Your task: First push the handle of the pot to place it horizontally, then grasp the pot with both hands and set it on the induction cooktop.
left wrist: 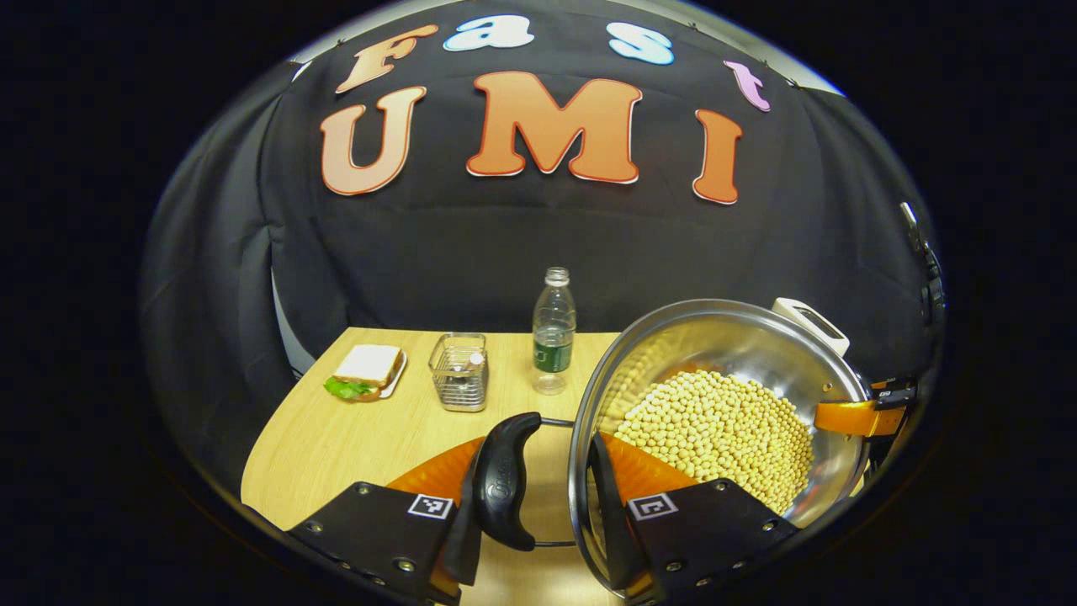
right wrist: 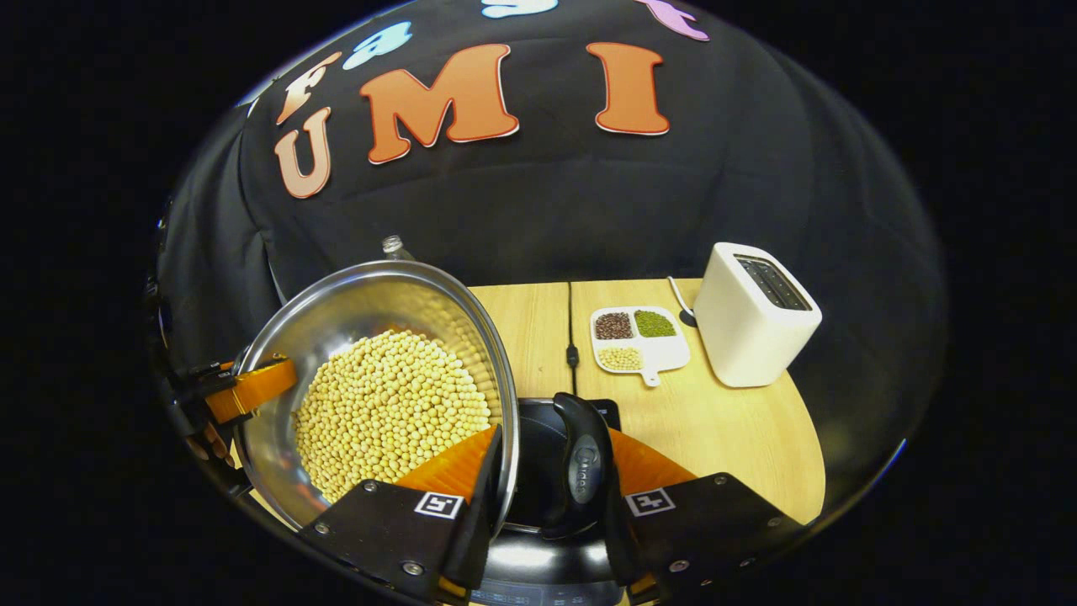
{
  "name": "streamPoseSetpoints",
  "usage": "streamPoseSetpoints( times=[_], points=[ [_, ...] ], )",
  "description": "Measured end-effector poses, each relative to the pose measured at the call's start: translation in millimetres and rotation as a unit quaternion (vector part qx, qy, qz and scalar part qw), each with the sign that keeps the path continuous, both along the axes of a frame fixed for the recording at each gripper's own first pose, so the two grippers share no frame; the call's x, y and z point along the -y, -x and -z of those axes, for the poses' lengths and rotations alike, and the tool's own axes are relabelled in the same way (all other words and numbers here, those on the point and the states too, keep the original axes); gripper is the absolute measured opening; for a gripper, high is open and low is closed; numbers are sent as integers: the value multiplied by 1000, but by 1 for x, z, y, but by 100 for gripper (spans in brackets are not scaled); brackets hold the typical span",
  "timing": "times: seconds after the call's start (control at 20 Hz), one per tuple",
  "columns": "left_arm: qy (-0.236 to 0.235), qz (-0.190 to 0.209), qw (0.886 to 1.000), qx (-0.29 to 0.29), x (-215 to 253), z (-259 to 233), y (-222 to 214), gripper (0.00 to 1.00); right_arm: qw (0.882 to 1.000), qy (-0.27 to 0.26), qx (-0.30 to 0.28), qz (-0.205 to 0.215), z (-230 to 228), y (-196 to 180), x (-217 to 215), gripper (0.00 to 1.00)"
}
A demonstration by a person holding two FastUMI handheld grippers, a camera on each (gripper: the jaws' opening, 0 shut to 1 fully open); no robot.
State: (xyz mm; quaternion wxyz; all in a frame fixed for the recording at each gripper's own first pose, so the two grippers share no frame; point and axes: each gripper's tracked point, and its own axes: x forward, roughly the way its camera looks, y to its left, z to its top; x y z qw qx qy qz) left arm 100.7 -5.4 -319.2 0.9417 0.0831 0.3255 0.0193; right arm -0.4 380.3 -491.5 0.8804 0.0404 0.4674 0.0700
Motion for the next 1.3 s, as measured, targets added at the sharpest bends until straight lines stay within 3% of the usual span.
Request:
streamPoseSetpoints(
  times=[0.15,0.2,0.25,0.4,1.3],
  points=[
    [4,7,1000,-2,20,7,-2,60,1000,4,-1,6,-2,3,-1,55],
    [6,9,1000,-4,26,9,-2,60,1000,7,-1,6,-2,4,-2,51],
    [10,9,1000,-5,32,12,-3,60,1000,9,-1,8,-1,4,-5,55],
    [14,12,1000,-16,42,25,-2,60,1000,17,-6,7,-2,5,-7,56],
    [4,13,996,-90,61,113,0,59,997,16,-69,16,-8,8,3,56]
  ],
)
